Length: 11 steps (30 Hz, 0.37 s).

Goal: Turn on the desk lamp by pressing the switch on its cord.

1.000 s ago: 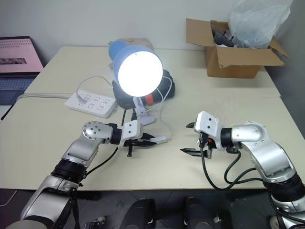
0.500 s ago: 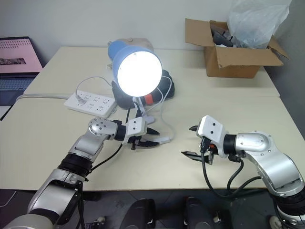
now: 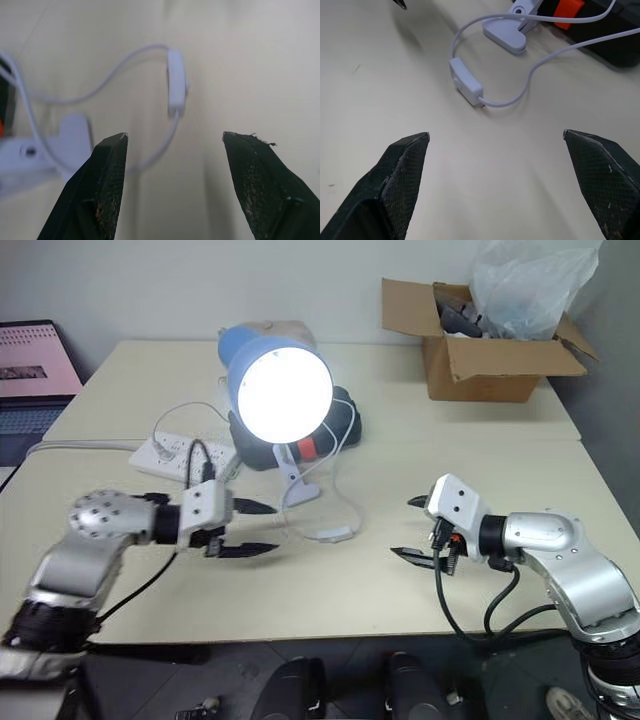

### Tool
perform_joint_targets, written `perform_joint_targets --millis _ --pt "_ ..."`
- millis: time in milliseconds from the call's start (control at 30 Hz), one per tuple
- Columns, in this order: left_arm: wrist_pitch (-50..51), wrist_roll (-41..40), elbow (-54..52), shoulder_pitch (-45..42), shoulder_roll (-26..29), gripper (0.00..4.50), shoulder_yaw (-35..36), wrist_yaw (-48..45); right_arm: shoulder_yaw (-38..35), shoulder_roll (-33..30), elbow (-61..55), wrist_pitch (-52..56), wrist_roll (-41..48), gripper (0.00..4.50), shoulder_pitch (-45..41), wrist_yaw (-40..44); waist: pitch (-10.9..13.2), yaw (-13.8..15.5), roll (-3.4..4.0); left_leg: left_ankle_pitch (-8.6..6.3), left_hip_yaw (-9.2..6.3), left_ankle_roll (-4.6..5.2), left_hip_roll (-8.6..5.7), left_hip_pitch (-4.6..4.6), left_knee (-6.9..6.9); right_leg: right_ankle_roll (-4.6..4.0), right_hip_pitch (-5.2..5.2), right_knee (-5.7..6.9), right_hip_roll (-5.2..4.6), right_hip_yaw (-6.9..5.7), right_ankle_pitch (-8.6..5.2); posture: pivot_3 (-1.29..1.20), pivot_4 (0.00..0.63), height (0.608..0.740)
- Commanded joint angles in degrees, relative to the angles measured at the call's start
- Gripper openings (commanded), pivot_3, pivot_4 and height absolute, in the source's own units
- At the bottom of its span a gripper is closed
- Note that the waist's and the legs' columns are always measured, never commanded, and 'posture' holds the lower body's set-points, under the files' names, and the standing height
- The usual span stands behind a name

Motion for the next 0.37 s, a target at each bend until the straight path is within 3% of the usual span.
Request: perform_joint_targets --millis 33,167,367 --pt "4.8 -5.2 -8.2 5.8 1.4 3.14 9.2 3.7 -3.4 -1.8 0.9 -6.5 0.6 4.5 1.6 3.4 0.0 0.3 0.0 0.0 -0.01 0.0 -0.01 0.0 0.0 0.0 0.0 -0.01 -0.03 -0.03 0.0 0.0 0.15 0.74" --pt "7.3 -9.2 -14.4 15.0 2.6 3.14 15.9 3.4 -6.1 -4.6 2.5 -10.4 3.4 4.5 2.5 9.5 0.0 0.6 0.0 -0.01 0.09 0.0 -0.05 0.04 -0.01 0.01 0.01 -0.04 -0.13 0.0 0.0 0.0 0.15 0.74" --pt "12.8 -13.6 -18.9 18.1 4.3 3.14 17.4 3.5 -6.6 -5.6 4.9 -11.4 5.4 4.5 0.7 12.5 0.0 0.9 0.0 -0.01 0.01 -0.01 -0.04 0.12 -0.01 -0.04 0.05 -0.01 -0.13 -0.06 -0.02 0.0 0.15 0.74"
